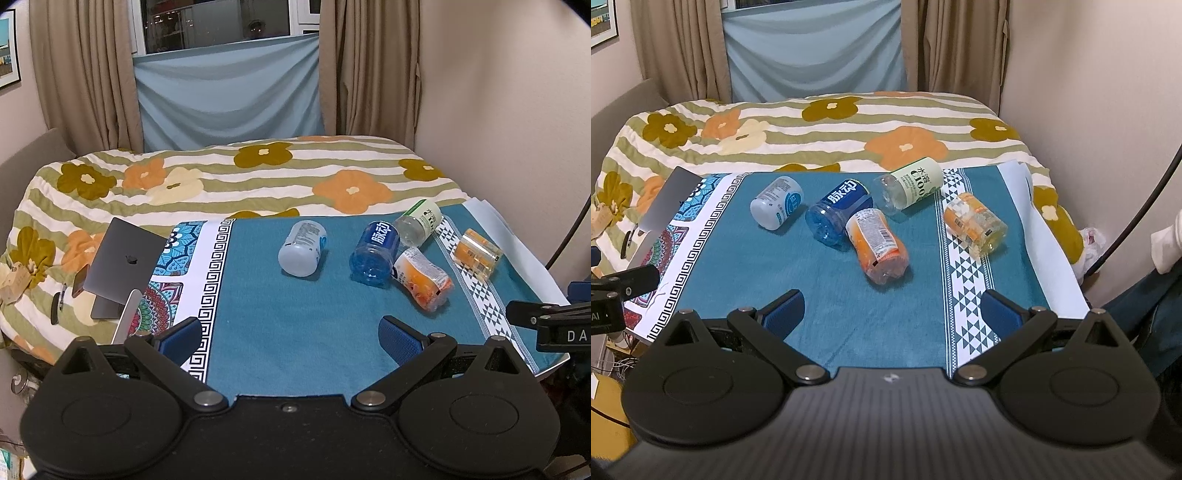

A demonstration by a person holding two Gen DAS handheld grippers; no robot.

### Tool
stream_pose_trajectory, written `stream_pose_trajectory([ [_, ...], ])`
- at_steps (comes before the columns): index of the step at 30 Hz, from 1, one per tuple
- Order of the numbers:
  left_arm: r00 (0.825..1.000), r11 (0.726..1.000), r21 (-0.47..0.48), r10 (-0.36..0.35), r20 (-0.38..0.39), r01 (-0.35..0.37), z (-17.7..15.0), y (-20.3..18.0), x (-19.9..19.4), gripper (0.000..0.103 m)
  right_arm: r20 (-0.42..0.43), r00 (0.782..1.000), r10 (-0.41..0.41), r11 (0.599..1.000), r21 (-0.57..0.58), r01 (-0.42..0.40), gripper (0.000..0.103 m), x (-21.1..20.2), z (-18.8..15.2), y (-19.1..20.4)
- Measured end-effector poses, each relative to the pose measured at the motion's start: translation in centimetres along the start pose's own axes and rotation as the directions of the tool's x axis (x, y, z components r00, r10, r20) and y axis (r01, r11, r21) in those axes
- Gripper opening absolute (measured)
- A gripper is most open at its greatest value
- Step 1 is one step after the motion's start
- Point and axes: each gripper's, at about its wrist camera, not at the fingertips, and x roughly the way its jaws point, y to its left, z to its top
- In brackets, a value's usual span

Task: Flip cup upright
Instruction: 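Move the left tool to the lying white cup and close on it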

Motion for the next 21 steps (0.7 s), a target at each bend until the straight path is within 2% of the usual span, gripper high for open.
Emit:
stream_pose_trajectory([
  [10,0.999,1.000,0.023,-0.004,0.041,0.003,3.2,-1.2,0.4,0.103,0.007,0.998,0.067,0.998,-0.021,-0.066,0.103,0.4,1.3,-2.4],
  [15,0.998,0.994,0.110,0.016,0.060,-0.022,6.1,-1.9,2.3,0.103,0.020,0.993,0.113,0.992,-0.053,-0.111,0.103,1.4,1.9,-3.5],
  [21,0.998,0.985,0.159,-0.063,-0.017,0.065,9.1,-1.2,7.8,0.103,-0.014,0.990,0.141,0.989,-0.045,-0.142,0.103,3.2,2.8,-3.7],
])
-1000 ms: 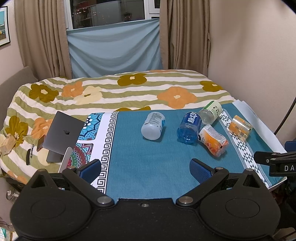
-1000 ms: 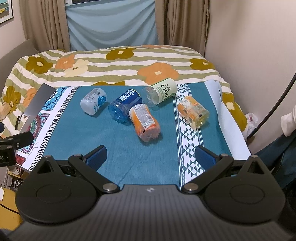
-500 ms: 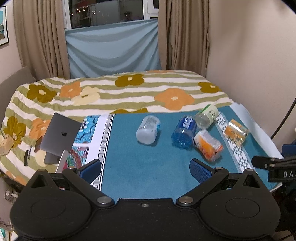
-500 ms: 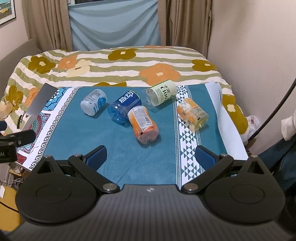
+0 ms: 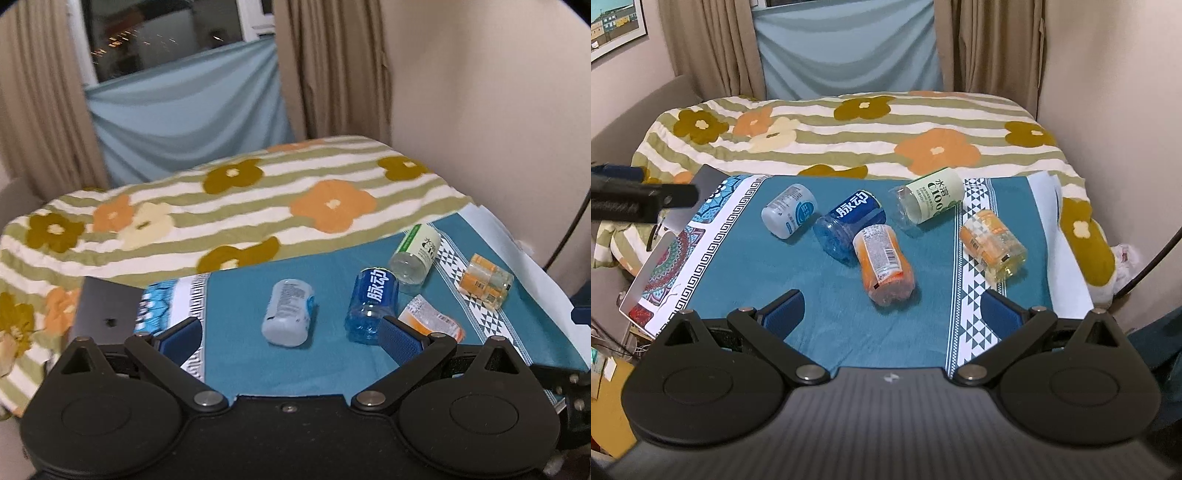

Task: Flip cup upright
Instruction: 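Move the left tool to the lying white cup and close on it, then lift the white cup with the left tool and rotate it upright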

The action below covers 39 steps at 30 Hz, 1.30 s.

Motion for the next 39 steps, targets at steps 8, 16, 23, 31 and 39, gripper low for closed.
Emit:
stream_pose_trajectory([
  [8,0.987,0.995,0.034,-0.093,-0.129,0.098,2.3,2.4,8.3,0.100,-0.046,0.998,-0.040,0.995,0.088,0.044,0.103,3.6,0.8,0.0],
  [16,0.945,0.978,0.062,-0.175,-0.275,0.200,3.4,3.8,15.5,0.097,-0.101,0.989,-0.109,0.974,0.187,0.126,0.103,6.8,1.6,-0.1],
  [23,0.884,0.955,0.078,-0.230,-0.407,0.285,3.5,3.3,20.6,0.090,-0.164,0.973,-0.160,0.948,0.250,0.198,0.103,8.8,1.2,-0.3],
  [31,0.835,0.939,0.086,-0.250,-0.490,0.332,2.6,2.9,23.2,0.077,-0.216,0.957,-0.192,0.915,0.312,0.255,0.103,10.4,0.8,-0.6],
  [39,0.829,0.937,0.090,-0.251,-0.500,0.338,2.6,2.9,24.0,0.065,-0.236,0.952,-0.194,0.903,0.337,0.267,0.103,11.4,0.7,-0.5],
])
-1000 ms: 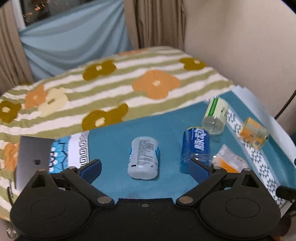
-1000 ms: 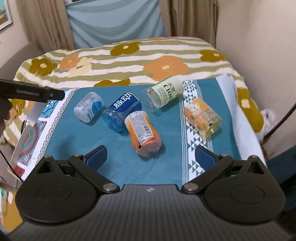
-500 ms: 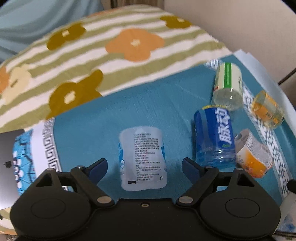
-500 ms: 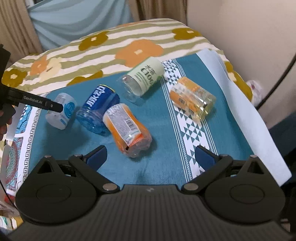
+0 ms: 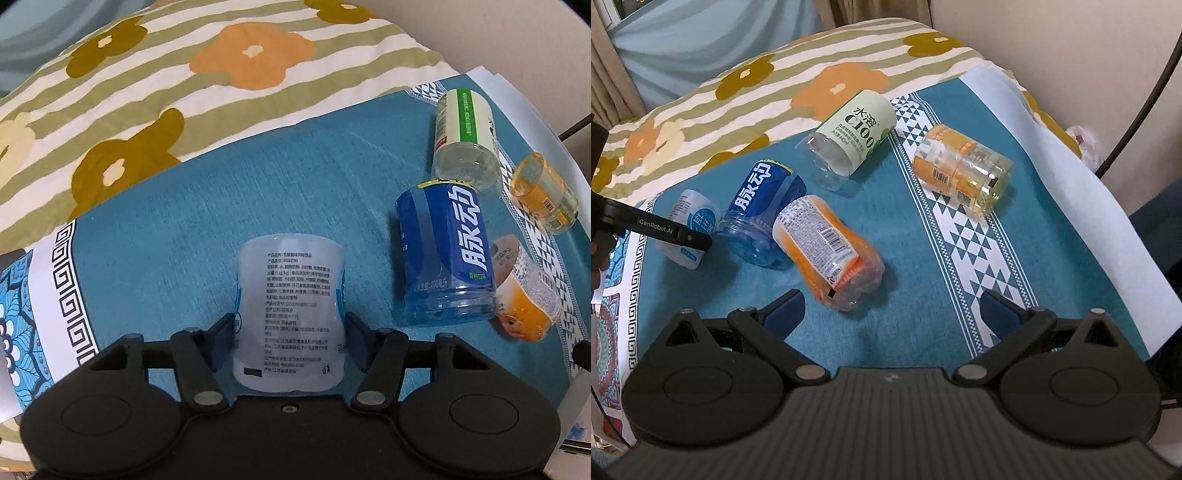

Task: Flip cup upright
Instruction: 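Lift the white cup with the left tool and rotate it upright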

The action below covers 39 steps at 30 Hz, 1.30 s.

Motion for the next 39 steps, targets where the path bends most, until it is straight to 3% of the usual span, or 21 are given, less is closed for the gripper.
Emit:
stream_pose_trajectory([
  [8,1.000,1.000,-0.011,0.022,0.012,-0.022,-0.6,-0.6,-1.0,0.064,0.007,1.000,0.014,1.000,-0.009,-0.014,0.103,-0.1,0.3,0.1],
  [21,0.991,0.986,-0.166,0.053,0.122,-0.033,-4.9,-4.6,-7.4,0.064,0.051,0.994,0.096,0.991,-0.099,-0.091,0.103,-3.5,-0.1,-1.9],
  [29,0.983,0.947,-0.321,0.073,0.166,-0.016,-9.7,-8.5,-9.4,0.064,0.060,0.984,0.168,0.969,-0.193,-0.154,0.103,-5.4,-1.2,-4.2],
  [39,0.989,0.882,-0.471,0.080,0.127,-0.011,-14.3,-12.0,-6.1,0.064,-0.003,0.971,0.240,0.919,-0.322,-0.229,0.103,-4.8,-3.4,-6.1],
])
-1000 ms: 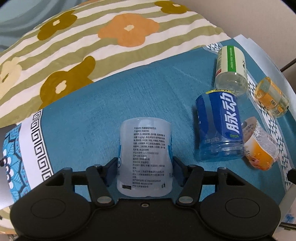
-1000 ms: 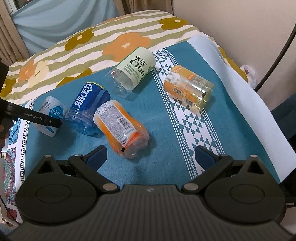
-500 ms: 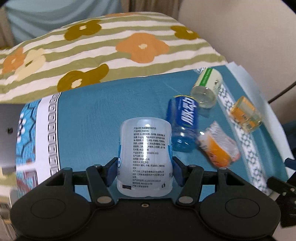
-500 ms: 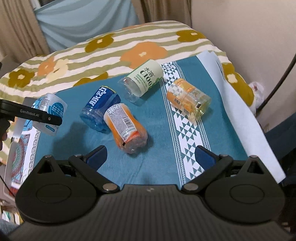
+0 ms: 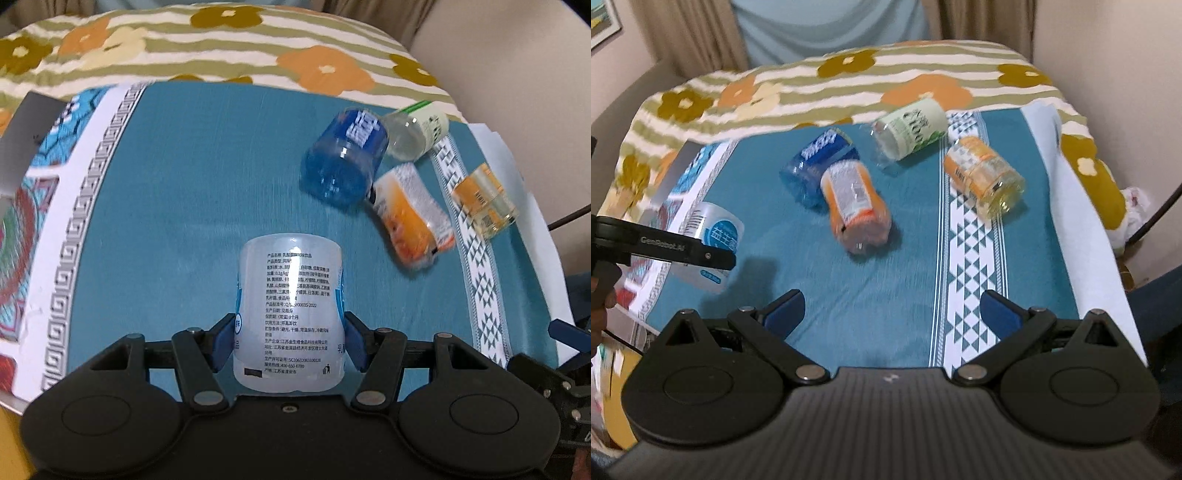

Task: Flip cup upright
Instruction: 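Lift the white cup with the left tool and rotate it upright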

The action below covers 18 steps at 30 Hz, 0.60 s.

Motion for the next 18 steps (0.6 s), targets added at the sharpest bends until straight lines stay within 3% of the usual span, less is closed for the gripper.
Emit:
stream_pose_trajectory([
  [18,0.999,0.998,0.058,0.035,-0.014,-0.034,-0.9,-0.8,3.0,0.066,-0.071,0.997,0.009,1.000,0.002,-0.009,0.103,1.6,-2.8,-0.3],
])
